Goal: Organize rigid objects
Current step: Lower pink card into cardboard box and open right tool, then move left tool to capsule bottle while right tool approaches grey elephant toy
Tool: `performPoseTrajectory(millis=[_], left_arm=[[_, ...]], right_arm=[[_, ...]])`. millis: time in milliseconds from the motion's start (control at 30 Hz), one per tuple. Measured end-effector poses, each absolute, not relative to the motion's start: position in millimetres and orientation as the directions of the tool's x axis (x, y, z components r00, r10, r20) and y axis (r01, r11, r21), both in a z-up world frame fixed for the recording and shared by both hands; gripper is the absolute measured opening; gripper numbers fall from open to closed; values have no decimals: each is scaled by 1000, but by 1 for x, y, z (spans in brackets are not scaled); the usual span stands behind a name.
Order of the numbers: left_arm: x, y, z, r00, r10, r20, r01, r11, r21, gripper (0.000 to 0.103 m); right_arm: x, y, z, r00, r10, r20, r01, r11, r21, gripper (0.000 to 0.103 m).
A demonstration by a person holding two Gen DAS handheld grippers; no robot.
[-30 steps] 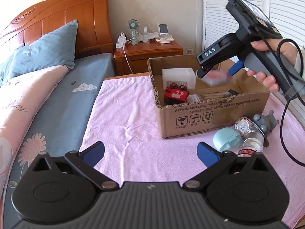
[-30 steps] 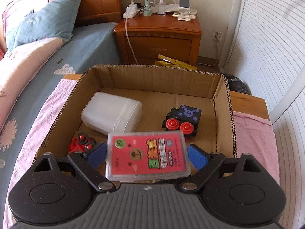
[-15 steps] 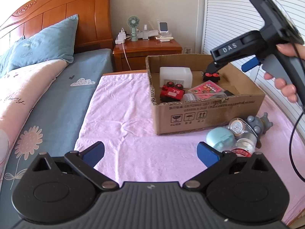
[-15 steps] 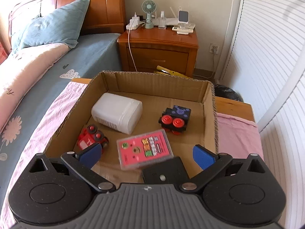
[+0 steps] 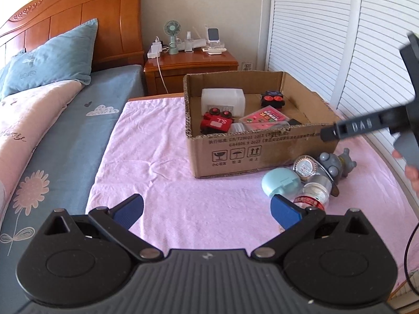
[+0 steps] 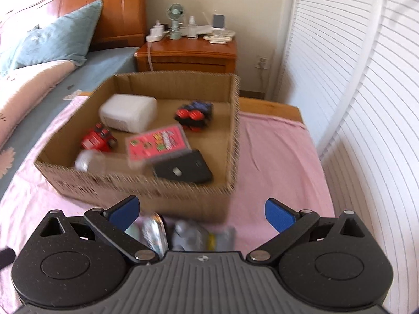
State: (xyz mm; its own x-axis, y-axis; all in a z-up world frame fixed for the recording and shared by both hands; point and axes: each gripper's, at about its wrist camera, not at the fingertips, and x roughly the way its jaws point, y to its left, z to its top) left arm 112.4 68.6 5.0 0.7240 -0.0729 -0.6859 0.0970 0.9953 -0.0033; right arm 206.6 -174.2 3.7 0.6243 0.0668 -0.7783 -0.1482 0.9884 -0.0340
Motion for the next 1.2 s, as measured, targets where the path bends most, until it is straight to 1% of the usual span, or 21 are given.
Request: performPoseTrajectory(millis=[100,267,433,567,667,867,967,1100,1200], left_arm=[[112,65,5,720,-80,-690,108,994,-2,102],[116,53,-2,693,-106,-714,142,990,-9,102],[118,32,-10,657,-163,-736,233,973,-8,102],[127,16,-21,589,-252,-768,339,940,-49,102],[134,2,-33,555,-282,-783,391,919,-54,102],[145,-9,-56,512,-268,-816,399,916,-50,102],[146,-3,-59,522,-236,-819,368,929,-33,102],[148,16,-59,535,-217,-817,315,948,-45,102],[150,26,-59,550,-167,-818,277,961,-10,102]], right_arm=[[196,-185,-8,621,40,-783,-109,993,-35,103],[186,-201,-23,610,43,-791,-75,997,-3,103],[183,-208,-36,604,57,-795,-61,998,25,103],[179,-206,-38,614,58,-787,-95,996,-1,103],[172,-206,-37,631,66,-773,-121,993,-14,103],[166,-211,-39,630,88,-771,-134,991,4,103],[166,-212,-38,636,97,-766,-143,990,6,103],[169,-214,-42,636,93,-766,-133,991,10,103],[170,-214,-46,627,97,-773,-137,991,13,103]])
